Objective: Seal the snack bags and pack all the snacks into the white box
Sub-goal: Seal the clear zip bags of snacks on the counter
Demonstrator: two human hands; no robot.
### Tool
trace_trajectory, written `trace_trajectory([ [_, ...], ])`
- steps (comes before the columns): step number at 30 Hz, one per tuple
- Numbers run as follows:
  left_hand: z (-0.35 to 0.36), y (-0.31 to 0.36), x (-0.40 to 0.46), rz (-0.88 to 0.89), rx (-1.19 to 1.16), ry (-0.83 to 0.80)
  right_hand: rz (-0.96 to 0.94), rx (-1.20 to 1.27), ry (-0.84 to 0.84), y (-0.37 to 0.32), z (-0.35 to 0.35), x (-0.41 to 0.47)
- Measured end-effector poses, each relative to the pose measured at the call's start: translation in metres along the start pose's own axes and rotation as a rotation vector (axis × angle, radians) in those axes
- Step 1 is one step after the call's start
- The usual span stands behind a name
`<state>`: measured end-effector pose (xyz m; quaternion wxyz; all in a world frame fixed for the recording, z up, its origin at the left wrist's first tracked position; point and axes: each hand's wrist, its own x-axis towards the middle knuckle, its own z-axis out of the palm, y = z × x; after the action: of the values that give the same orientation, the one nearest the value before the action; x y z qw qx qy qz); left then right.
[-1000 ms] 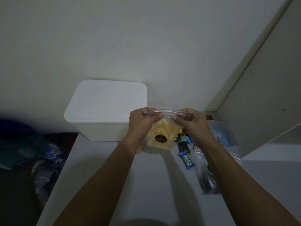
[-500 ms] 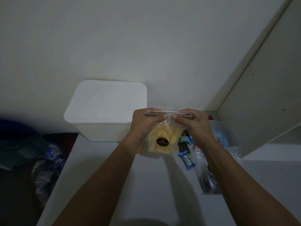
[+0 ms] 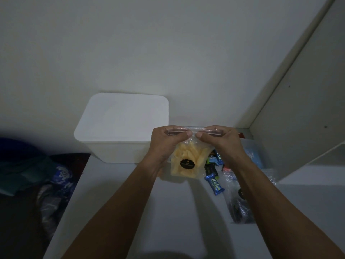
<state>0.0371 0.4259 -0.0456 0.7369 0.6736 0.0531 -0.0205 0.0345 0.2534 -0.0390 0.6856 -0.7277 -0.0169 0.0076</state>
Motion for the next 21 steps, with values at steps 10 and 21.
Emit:
trace_trajectory([
  [10, -0.001, 0.0, 0.0, -0.044, -0.095, -0.012, 0.001, 0.001, 0.014, 0.0, -0.003, 0.002],
  [21, -0.007, -0.004, 0.004, -0.03, -0.165, 0.047, 0.05, 0.006, 0.036, 0.001, -0.012, 0.005],
])
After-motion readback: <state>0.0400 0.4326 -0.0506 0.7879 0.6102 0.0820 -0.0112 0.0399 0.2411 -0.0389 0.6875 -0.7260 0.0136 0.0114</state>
